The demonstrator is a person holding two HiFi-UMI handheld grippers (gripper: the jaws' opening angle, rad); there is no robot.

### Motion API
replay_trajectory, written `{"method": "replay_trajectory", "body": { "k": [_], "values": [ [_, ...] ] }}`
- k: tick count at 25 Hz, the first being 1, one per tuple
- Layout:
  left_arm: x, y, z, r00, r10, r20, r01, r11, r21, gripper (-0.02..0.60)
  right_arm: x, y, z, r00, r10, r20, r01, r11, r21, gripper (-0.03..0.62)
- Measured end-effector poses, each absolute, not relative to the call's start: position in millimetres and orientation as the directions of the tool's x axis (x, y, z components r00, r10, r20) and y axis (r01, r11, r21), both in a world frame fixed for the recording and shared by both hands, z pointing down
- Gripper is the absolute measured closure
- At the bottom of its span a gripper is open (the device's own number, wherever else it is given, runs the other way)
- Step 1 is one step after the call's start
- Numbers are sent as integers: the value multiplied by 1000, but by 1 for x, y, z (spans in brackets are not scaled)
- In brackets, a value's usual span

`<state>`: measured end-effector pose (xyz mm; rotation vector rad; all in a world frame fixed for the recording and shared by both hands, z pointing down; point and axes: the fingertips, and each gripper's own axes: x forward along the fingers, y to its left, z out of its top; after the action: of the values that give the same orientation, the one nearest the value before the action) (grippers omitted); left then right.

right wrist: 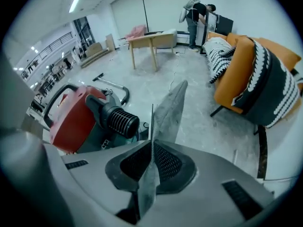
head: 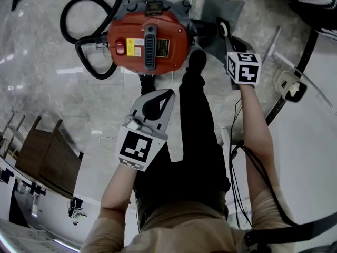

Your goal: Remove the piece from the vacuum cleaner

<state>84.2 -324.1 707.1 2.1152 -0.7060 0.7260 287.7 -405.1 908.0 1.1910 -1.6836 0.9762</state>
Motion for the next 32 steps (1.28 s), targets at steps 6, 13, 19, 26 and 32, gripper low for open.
{"method": "replay_trajectory", "body": {
  "k": [6,13,19,26,32],
  "values": [
    [93,-329,706,695,-222,684,-665,-561,494,578,299,-407,907,-207,-319,925,-970,189,-152,567],
    [94,-331,706,694,-215,687,-662,-566,491,578,324,-411,905,-191,-329,925,-981,94,-169,568],
    [96,-329,703,692,-213,689,-660,-573,485,578,357,-401,902,-183,-345,921,-959,-142,-243,568],
    [111,-325,696,698,-205,687,-642,-603,472,578,401,-380,887,-133,-368,920,-936,-259,-239,568],
    [126,-323,682,678,-206,706,-635,-647,421,578,433,-354,859,-102,-379,920,-932,-288,-222,566]
  ]
}}
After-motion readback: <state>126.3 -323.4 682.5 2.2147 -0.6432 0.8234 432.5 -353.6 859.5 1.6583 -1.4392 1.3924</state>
